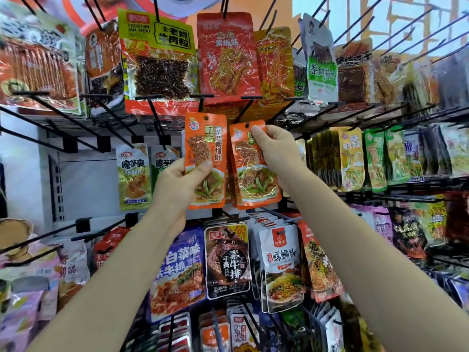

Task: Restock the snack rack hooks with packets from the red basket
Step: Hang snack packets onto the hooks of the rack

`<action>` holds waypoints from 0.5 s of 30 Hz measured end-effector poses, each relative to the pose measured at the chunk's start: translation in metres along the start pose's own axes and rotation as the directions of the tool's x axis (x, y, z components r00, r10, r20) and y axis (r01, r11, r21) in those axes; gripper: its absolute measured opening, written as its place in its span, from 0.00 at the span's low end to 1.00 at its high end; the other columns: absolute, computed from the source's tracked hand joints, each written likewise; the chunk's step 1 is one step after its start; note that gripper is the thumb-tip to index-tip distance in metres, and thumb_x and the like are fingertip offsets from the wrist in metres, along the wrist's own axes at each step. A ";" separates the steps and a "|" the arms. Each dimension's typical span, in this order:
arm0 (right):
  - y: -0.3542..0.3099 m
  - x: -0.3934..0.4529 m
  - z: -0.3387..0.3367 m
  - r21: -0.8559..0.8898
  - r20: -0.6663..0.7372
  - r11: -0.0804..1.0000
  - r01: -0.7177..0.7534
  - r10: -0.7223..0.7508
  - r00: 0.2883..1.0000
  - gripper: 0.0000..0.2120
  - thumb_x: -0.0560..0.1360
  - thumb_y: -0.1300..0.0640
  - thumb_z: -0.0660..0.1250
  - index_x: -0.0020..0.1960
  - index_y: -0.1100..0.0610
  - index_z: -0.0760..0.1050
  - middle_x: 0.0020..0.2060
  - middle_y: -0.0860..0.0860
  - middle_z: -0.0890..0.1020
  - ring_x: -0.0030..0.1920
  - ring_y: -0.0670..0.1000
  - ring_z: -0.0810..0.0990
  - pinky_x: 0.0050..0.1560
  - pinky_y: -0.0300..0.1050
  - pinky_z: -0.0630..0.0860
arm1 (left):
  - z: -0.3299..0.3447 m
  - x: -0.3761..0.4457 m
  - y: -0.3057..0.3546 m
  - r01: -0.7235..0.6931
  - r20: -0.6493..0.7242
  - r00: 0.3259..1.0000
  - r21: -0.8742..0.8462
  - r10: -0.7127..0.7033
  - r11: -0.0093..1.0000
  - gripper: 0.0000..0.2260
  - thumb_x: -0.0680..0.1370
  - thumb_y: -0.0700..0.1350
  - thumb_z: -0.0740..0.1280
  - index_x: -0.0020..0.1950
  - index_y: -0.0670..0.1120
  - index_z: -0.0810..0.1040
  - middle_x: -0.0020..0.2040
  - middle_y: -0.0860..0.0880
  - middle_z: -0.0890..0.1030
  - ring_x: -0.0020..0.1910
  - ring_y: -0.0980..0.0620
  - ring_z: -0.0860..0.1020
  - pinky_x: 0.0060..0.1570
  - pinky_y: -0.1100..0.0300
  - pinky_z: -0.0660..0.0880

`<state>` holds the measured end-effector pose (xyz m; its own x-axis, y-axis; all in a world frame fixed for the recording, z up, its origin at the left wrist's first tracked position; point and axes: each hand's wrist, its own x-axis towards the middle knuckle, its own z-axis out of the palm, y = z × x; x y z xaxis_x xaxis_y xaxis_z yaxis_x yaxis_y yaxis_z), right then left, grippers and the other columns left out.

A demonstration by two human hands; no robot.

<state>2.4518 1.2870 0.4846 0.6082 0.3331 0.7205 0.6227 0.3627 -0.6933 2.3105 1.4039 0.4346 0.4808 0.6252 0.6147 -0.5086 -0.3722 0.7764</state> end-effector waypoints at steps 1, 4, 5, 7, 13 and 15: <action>0.003 0.002 0.001 -0.019 0.000 1.000 -0.014 0.014 1.000 0.22 0.82 0.48 0.63 0.55 0.70 0.75 0.42 0.67 0.78 0.39 0.56 0.76 0.43 0.52 0.73 | 0.001 0.000 0.000 -0.002 0.004 1.000 0.002 0.002 1.000 0.04 0.77 0.45 0.73 0.51 0.48 0.84 0.47 0.47 0.87 0.51 0.42 0.84 0.61 0.36 0.77; 0.011 0.007 0.003 -0.093 -0.029 0.996 -0.015 0.012 1.000 0.20 0.80 0.48 0.66 0.53 0.67 0.75 0.39 0.57 0.77 0.38 0.54 0.75 0.41 0.49 0.72 | 0.002 -0.002 0.002 -0.002 0.008 1.000 -0.002 0.002 1.000 0.04 0.78 0.44 0.73 0.51 0.47 0.84 0.48 0.46 0.87 0.52 0.40 0.84 0.61 0.37 0.77; 0.012 0.006 0.003 -0.121 -0.070 0.993 0.011 -0.019 0.997 0.17 0.79 0.48 0.68 0.53 0.63 0.75 0.40 0.54 0.77 0.39 0.52 0.76 0.41 0.48 0.73 | 0.002 -0.002 0.002 -0.003 0.006 1.000 -0.008 0.003 1.000 0.04 0.77 0.44 0.73 0.51 0.47 0.85 0.48 0.45 0.87 0.54 0.39 0.84 0.61 0.37 0.77; 0.013 0.002 0.000 -0.204 -0.184 0.972 0.112 -0.151 0.971 0.11 0.79 0.50 0.69 0.53 0.57 0.72 0.41 0.50 0.75 0.40 0.49 0.74 0.39 0.43 0.71 | 0.003 -0.001 0.002 0.004 0.011 1.000 -0.021 -0.003 1.000 0.03 0.77 0.44 0.73 0.49 0.47 0.85 0.49 0.45 0.87 0.55 0.38 0.83 0.61 0.37 0.77; -0.005 -0.015 -0.005 -0.126 -0.066 0.972 0.198 -0.207 0.976 0.20 0.83 0.47 0.62 0.41 0.59 0.80 0.31 0.55 0.79 0.31 0.49 0.76 0.33 0.43 0.71 | 0.013 -0.001 0.006 0.063 0.104 0.993 -0.059 -0.057 0.996 0.06 0.76 0.39 0.73 0.52 0.41 0.84 0.49 0.41 0.87 0.51 0.39 0.85 0.53 0.45 0.82; -0.008 -0.018 -0.003 -0.047 0.087 0.991 0.126 -0.122 0.989 0.22 0.82 0.45 0.63 0.44 0.63 0.80 0.34 0.54 0.81 0.33 0.51 0.79 0.35 0.46 0.76 | 0.022 -0.002 0.009 0.044 0.160 0.986 -0.020 -0.040 0.999 0.07 0.75 0.40 0.74 0.52 0.41 0.84 0.48 0.41 0.87 0.49 0.40 0.86 0.51 0.44 0.83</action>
<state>2.4372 1.2752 0.4775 0.4828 0.3605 0.7981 0.7170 0.3606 -0.5966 2.3207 1.3843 0.4431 0.6090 0.5214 0.5977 -0.5017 -0.3305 0.7994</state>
